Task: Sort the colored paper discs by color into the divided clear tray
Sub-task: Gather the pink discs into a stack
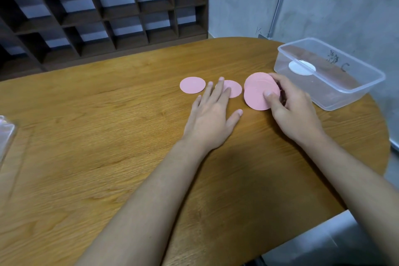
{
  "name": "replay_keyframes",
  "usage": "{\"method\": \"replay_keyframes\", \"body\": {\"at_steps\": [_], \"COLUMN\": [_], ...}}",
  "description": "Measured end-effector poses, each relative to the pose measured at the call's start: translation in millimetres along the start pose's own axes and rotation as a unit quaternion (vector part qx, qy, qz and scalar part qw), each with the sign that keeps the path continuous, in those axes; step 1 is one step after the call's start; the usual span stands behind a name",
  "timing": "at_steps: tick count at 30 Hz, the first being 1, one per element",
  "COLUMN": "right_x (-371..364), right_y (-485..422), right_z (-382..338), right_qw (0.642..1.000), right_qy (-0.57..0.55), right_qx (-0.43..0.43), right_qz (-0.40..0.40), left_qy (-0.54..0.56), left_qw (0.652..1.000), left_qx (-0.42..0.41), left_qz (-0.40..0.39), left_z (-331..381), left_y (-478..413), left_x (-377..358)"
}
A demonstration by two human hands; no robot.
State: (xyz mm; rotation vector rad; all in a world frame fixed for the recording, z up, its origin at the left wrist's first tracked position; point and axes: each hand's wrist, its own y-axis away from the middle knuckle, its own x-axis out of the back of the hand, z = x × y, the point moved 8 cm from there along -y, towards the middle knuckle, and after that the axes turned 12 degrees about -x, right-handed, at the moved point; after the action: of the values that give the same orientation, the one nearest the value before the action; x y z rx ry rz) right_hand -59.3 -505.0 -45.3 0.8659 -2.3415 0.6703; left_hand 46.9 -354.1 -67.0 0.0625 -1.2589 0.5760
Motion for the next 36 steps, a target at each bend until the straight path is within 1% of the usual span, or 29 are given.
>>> {"method": "replay_keyframes", "body": {"at_steps": [2, 3, 8, 11, 14, 19, 21, 26, 28, 31, 36], "right_x": [4.1, 5.1, 5.4, 6.0, 3.8, 1.7, 1.2, -0.1, -1.0, -3.2, -6.3], "right_y": [-1.8, -2.4, -3.8, -4.2, -3.6, -2.4, -2.9, -2.1, -1.5, -0.7, 2.4], "right_z": [4.7, 6.3, 8.5, 8.0, 6.3, 4.0, 4.7, 3.0, 1.0, -0.7, -4.2], "right_qw": [0.999, 0.999, 0.999, 0.999, 0.999, 1.0, 1.0, 1.0, 0.999, 0.998, 0.996], "right_qy": [-0.002, -0.001, 0.001, 0.003, 0.006, -0.001, -0.007, -0.021, -0.027, -0.035, -0.047], "right_qx": [-0.024, -0.031, -0.04, -0.046, -0.039, -0.02, -0.018, -0.003, 0.007, 0.018, 0.035], "right_qz": [0.021, 0.027, 0.027, 0.024, 0.009, -0.009, -0.01, -0.021, -0.031, -0.043, -0.065], "left_qy": [-0.012, -0.009, 0.052, 0.071, 0.044, -0.036, -0.045, -0.031, 0.001, 0.07, 0.085], "left_qw": [0.999, 0.999, 0.995, 0.991, 0.993, 0.993, 0.99, 0.972, 0.967, 0.964, 0.963], "left_qx": [0.01, 0.016, 0.034, 0.034, 0.006, -0.034, -0.04, -0.038, -0.046, -0.076, -0.102], "left_qz": [-0.029, -0.027, 0.077, 0.105, 0.112, 0.109, 0.128, 0.23, 0.25, 0.245, 0.234], "left_z": [-2.0, -3.1, -7.1, -7.5, -3.5, 4.6, 5.4, 3.0, 1.3, 1.8, 6.4], "left_y": [-0.9, -0.7, 5.0, 7.7, 8.8, 10.5, 12.0, 18.9, 18.1, 14.6, 11.9], "left_x": [-5.4, -5.2, 9.8, 15.5, 19.4, 23.4, 27.7, 45.9, 45.9, 39.7, 35.5]}}
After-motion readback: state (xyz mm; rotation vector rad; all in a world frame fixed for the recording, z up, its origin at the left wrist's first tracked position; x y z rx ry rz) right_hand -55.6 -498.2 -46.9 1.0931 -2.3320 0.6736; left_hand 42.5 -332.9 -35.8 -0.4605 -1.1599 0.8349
